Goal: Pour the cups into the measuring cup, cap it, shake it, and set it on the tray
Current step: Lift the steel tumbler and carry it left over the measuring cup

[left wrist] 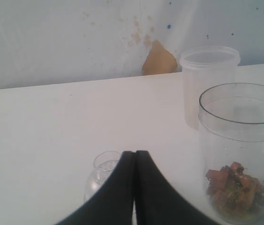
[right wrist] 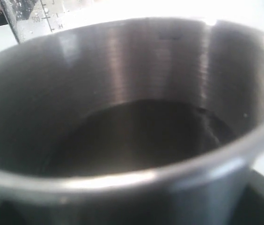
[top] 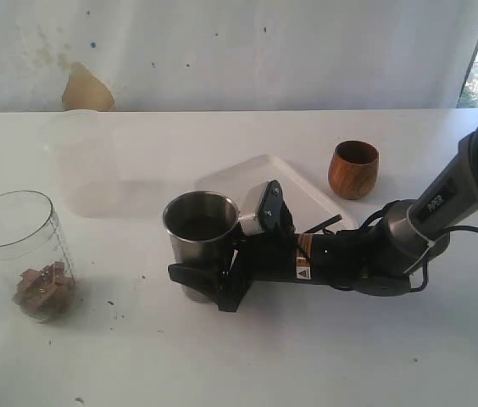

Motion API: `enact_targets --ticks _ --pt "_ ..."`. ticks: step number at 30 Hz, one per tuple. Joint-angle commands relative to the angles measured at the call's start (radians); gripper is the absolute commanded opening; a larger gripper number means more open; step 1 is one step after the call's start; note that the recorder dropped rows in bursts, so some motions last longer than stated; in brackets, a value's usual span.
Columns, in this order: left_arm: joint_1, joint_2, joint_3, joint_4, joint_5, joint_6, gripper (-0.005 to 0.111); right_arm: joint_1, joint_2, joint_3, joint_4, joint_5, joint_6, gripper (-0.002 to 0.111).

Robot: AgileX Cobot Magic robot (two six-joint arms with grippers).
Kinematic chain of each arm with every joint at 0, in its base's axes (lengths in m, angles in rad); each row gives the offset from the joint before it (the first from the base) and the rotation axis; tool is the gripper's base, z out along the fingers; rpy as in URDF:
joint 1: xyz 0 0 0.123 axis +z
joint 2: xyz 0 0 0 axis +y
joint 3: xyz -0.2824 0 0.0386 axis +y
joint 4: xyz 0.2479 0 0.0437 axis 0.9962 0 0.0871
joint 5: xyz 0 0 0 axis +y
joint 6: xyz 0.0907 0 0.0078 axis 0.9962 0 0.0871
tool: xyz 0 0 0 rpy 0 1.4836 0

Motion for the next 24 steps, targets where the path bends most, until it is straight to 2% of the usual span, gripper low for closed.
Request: enact_targets --ticks 1,3,5,13,18,21,24 --pt "-0.002 -0.003 0.002 0.0 -0.014 -0.001 0.0 0.0 0.0 -0.001 0.001 -0.014 0.041 0.028" --pt "-0.002 -0.003 0.002 0.0 -0.014 -0.001 0.0 0.0 0.0 -0.001 -0.001 -0.014 0.041 0.018" --pt "-0.002 -0.003 0.002 0.0 -0.014 -0.001 0.0 0.0 -0.001 -0.001 -0.001 -0.014 0.041 0.0" --pt "-0.002 -0.003 0.002 0.0 -0.014 -0.001 0.0 0.0 -0.054 -0.001 -0.001 -0.014 0.003 0.0" --pt "-0.002 -0.003 0.002 0.0 -0.014 -0.001 0.0 0.02 -0.15 -0.022 -0.001 -0.014 0.049 0.0" --pt "-0.002 -0.003 0.002 0.0 -0.014 -0.001 0.0 0.064 -0.203 -0.066 -0.003 0.106 0.144 0.0" --pt "-0.002 -0.003 0.002 0.0 -0.014 -0.001 0.0 0.118 -0.229 -0.12 -0.005 0.16 0.148 0.0"
